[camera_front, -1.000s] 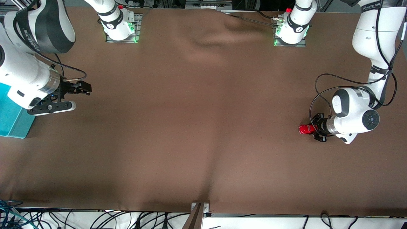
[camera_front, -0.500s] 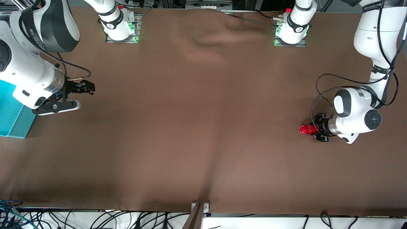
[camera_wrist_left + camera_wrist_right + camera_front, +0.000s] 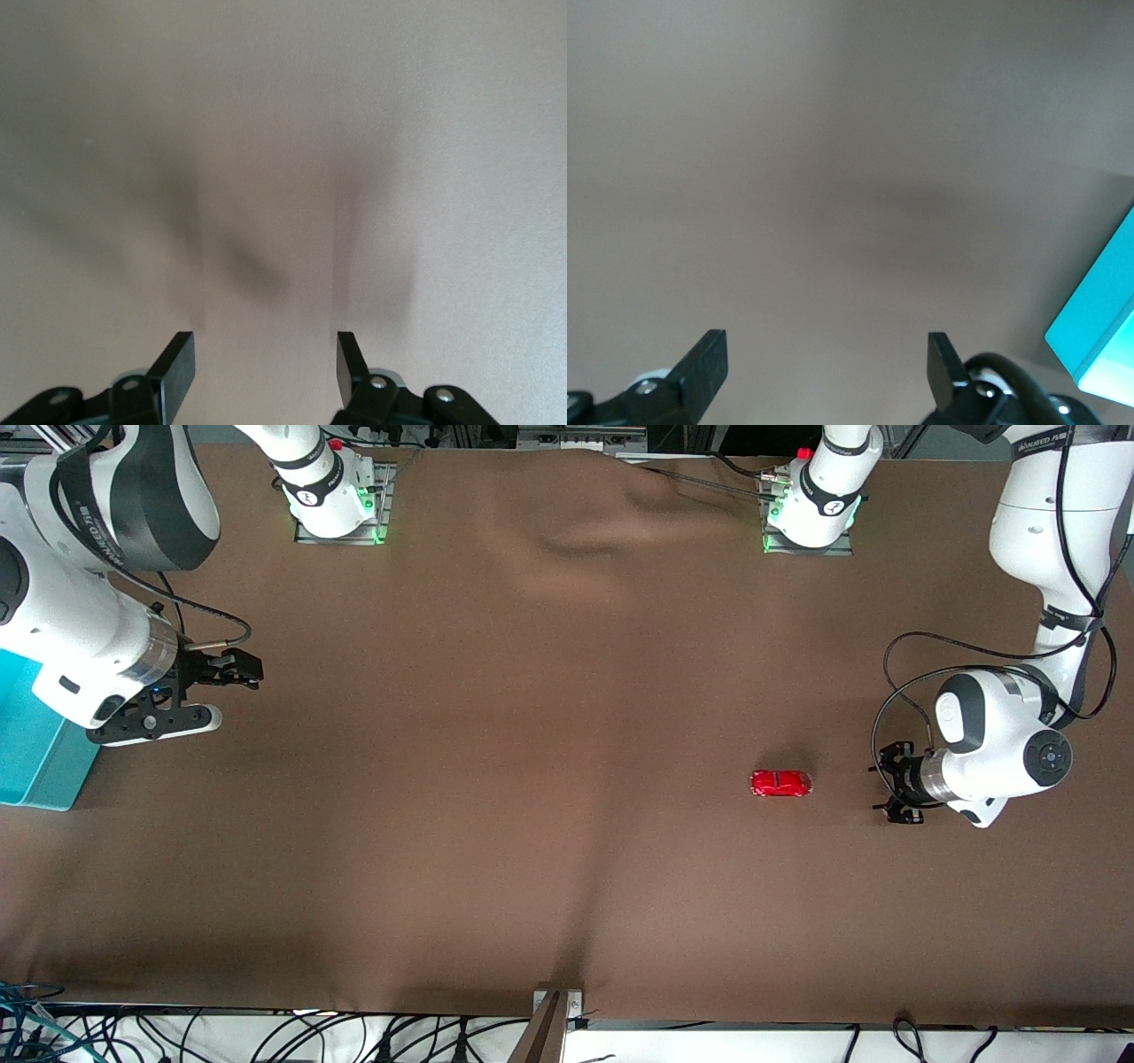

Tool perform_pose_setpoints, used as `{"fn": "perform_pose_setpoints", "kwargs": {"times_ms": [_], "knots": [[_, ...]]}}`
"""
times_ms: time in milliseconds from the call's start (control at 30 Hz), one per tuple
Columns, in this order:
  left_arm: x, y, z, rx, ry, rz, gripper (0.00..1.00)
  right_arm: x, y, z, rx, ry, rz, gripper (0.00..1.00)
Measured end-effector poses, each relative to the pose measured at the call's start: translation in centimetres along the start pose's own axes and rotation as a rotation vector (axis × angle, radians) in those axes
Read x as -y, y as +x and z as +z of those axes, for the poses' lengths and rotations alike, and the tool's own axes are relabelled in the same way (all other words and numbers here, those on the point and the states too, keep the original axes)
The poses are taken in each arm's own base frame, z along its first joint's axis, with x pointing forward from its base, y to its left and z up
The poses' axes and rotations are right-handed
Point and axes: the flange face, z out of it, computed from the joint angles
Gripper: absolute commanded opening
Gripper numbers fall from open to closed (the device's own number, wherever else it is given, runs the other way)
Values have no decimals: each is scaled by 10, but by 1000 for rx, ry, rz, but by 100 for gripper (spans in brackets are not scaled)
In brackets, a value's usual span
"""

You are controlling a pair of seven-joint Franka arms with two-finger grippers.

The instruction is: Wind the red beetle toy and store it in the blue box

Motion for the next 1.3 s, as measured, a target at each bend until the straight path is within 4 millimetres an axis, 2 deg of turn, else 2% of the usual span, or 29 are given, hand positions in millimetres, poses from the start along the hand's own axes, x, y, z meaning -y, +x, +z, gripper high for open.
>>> {"fn": "perform_pose_setpoints", "kwargs": {"times_ms": [167,267,367,500,767,967,1300], "knots": [[-1,0,-1,0,-3,1,72,-3,0,0,0,0,5,100],[-2,-2,-5,0,-11,3,77,-4,0,0,1,0,6,100],[-5,-4,-11,-1,-24,9,84,-3,0,0,1,0,6,100],[-10,-10,-28,-6,-54,28,85,-3,0,0,1,0,6,100],[-18,-16,-73,-23,-124,137,86,-3,0,0,0,0,5,100],[-16,-21,-111,-35,-133,305,100,-3,0,0,1,0,5,100],[-9,-28,-186,-99,-69,564,100,-3,0,0,1,0,5,100]]}}
